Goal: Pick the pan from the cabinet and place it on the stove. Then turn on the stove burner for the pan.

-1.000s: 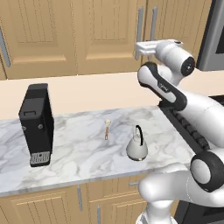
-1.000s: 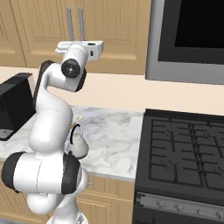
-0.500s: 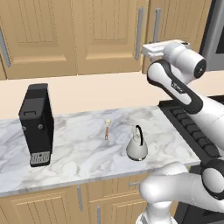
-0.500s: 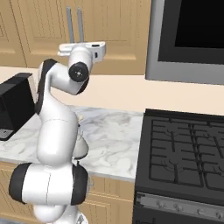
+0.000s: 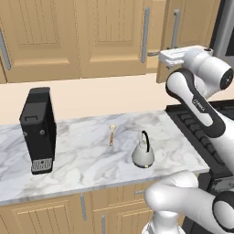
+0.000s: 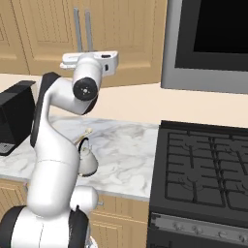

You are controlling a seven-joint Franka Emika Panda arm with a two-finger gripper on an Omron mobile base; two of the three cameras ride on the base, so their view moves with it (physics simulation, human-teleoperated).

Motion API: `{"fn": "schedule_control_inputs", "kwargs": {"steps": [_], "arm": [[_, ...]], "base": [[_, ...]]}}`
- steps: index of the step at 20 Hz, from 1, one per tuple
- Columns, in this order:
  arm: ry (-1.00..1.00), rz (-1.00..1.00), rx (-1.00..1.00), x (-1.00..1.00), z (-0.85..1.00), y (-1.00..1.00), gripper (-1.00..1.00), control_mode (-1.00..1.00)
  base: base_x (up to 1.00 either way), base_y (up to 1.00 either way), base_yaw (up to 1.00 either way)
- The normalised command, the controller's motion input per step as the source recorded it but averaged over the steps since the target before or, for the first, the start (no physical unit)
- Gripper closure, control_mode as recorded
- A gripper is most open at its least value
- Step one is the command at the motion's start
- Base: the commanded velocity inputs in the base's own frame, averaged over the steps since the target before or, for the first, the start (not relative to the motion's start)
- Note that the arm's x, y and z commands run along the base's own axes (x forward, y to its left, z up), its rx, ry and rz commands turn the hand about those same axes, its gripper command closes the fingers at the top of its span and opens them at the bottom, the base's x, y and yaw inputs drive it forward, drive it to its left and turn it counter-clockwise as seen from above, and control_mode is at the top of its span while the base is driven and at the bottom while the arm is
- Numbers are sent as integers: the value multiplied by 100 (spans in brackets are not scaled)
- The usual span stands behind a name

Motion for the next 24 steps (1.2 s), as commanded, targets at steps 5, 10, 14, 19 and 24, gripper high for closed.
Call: {"fn": "schedule_control_inputs", "kwargs": {"steps": [5,10,14,19,24], "arm": [[12,3,0,-48,10,-39,100,-100],[9,9,0,-47,1,-42,100,-100],[3,11,0,-54,0,-44,100,-100],[2,7,-3,-57,-24,5,-100,-100],[-7,5,-12,-64,0,49,-100,-100]], "base": [[0,0,0],[0,0,0],[0,0,0],[0,0,0],[0,0,0]]}}
